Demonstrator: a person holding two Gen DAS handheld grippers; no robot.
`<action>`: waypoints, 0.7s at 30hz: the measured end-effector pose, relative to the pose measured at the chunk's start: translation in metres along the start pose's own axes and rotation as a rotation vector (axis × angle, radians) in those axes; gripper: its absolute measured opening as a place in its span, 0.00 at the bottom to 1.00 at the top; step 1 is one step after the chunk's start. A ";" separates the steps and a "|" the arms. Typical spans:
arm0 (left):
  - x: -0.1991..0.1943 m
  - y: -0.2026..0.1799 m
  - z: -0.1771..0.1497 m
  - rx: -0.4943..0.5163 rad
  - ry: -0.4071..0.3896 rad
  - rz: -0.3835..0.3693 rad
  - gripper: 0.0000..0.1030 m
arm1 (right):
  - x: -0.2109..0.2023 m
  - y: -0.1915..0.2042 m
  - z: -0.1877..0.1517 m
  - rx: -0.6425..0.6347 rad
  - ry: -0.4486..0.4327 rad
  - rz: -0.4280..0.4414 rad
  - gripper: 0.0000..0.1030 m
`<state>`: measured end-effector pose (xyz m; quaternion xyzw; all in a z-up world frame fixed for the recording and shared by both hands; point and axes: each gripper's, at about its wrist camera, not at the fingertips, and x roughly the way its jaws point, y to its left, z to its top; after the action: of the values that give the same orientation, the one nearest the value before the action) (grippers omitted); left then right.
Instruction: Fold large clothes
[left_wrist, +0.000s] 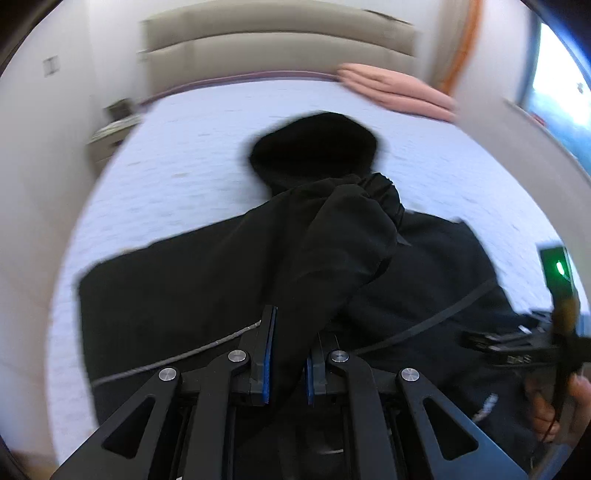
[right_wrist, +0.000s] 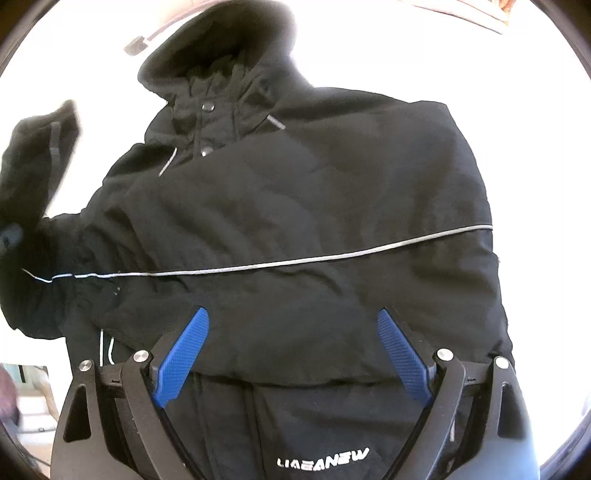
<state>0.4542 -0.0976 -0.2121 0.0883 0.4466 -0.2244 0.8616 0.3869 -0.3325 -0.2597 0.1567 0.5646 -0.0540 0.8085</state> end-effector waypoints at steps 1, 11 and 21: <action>0.013 -0.025 -0.004 0.058 0.013 0.007 0.12 | -0.004 -0.001 0.002 0.006 -0.001 -0.002 0.91; 0.093 -0.100 -0.046 0.137 0.148 -0.021 0.29 | -0.012 -0.024 0.005 0.056 0.010 0.048 0.91; 0.037 -0.061 -0.057 -0.045 0.201 -0.063 0.65 | 0.016 -0.025 0.050 0.183 0.027 0.406 0.90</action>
<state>0.4028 -0.1427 -0.2721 0.0771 0.5381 -0.2314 0.8068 0.4305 -0.3703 -0.2637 0.3405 0.5251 0.0609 0.7776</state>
